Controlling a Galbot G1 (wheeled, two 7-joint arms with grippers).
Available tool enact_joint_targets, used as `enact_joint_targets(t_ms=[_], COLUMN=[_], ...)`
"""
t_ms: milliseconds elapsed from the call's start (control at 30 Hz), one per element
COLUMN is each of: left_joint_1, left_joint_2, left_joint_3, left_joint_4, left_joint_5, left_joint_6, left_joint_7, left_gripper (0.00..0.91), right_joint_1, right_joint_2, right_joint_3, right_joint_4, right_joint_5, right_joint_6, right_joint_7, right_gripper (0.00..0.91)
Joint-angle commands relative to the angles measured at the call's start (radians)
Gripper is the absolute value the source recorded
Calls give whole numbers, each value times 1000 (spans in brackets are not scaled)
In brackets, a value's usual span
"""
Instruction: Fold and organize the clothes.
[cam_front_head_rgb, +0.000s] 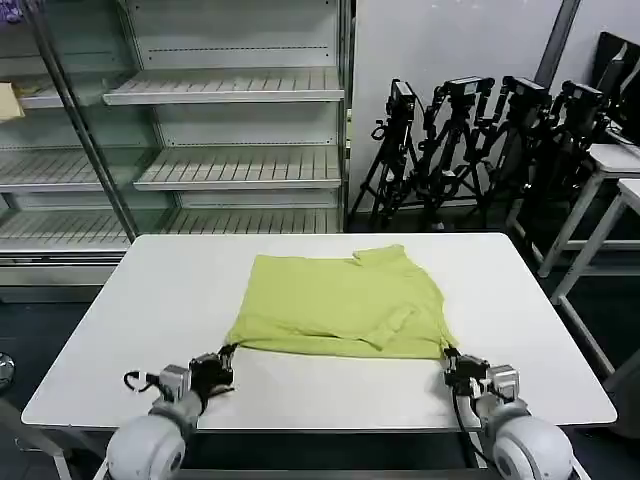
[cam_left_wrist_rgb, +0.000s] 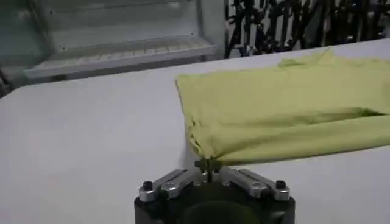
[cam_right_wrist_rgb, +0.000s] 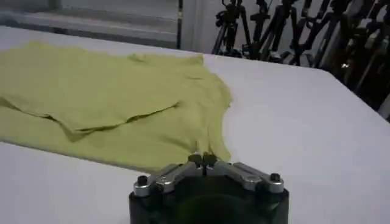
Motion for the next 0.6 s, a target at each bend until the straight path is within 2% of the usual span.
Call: enact_joint_targets(t_ms=[33,333,367,400,600], left_joint_1=[293,393,402,411,399], left_joint_2=[9,33,33,33,20], left_joint_3=[-104,-182,-186,-188,-186], left_joint_4=[-233,-231,-231,-231,-219], left_joint_5=[11,7,8,10,32], left_joint_6=[-16,-33,-35,-35,-38], left_joint_7=[-7,0,1,2,-16], left_gripper=[10,10,202,907,907], right_joint_1=[-207,-310,-313,-315,-351], right_joint_2=[-11,14,14,14,36], right_joint_3=[75,101,100,100,92], right_joint_4=[111,193,194,194,223], right_joint_5=[-68,-101,-104,-105,-130], right_joint_6=[45,51,51,51,48], right_joint_7=[-16,-12,-12,-11,-10], right_gripper=[0,0,0,907,907])
